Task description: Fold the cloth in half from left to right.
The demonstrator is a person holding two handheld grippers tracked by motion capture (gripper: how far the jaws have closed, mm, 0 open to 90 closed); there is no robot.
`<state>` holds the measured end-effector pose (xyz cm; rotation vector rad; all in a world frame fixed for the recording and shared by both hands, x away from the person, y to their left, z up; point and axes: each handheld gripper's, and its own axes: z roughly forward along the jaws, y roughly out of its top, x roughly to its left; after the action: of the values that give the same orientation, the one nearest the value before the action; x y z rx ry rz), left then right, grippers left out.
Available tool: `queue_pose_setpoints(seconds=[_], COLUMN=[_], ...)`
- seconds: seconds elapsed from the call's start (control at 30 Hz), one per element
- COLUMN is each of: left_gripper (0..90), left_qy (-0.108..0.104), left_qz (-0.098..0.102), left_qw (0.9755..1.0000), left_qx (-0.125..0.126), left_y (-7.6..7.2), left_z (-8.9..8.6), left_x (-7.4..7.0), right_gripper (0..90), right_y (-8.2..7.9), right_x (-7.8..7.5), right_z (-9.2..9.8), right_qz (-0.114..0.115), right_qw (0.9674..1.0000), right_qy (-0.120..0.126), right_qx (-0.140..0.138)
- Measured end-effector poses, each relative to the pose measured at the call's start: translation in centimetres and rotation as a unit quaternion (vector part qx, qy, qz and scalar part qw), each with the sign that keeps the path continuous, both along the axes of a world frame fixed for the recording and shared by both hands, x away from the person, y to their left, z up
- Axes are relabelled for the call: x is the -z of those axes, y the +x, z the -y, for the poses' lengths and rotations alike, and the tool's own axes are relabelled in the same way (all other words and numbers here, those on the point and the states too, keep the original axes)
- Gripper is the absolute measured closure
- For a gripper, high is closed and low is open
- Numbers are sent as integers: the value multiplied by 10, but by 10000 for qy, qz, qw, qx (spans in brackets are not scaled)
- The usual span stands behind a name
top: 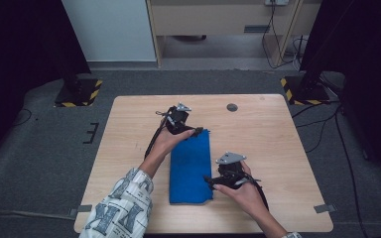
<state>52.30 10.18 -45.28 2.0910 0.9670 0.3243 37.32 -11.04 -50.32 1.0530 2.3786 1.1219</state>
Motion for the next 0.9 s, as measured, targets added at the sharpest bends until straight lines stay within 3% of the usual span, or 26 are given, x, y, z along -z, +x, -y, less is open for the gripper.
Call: queue_pose_setpoints(seconds=[0.27,0.37,0.57,0.63,0.73,0.9], left_gripper=[106,97,81,70,70,70], left_qy=[65,243,212,266,145,60], left_qz=[8,-17,-13,3,36,-8], left_qw=[9999,9997,9998,9996,9999,9999], left_qx=[-111,-90,12,-41,-73,-84], left_y=[-10,-17,-25,-25,-25,-23], left_z=[-13,-17,-23,-24,-24,-29], left_x=[-1,2,5,6,6,8], right_gripper=[113,113,102,133,135,124], right_y=[17,27,37,42,51,63], right_x=[-2,-7,-13,-13,-12,-14], right_z=[7,10,9,8,4,-1], right_qz=[-14,23,-21,120,157,23], right_qw=[9999,9998,9998,9995,9989,9993], right_qy=[-37,2,-1,-73,-92,48], right_qx=[145,181,194,299,429,380])
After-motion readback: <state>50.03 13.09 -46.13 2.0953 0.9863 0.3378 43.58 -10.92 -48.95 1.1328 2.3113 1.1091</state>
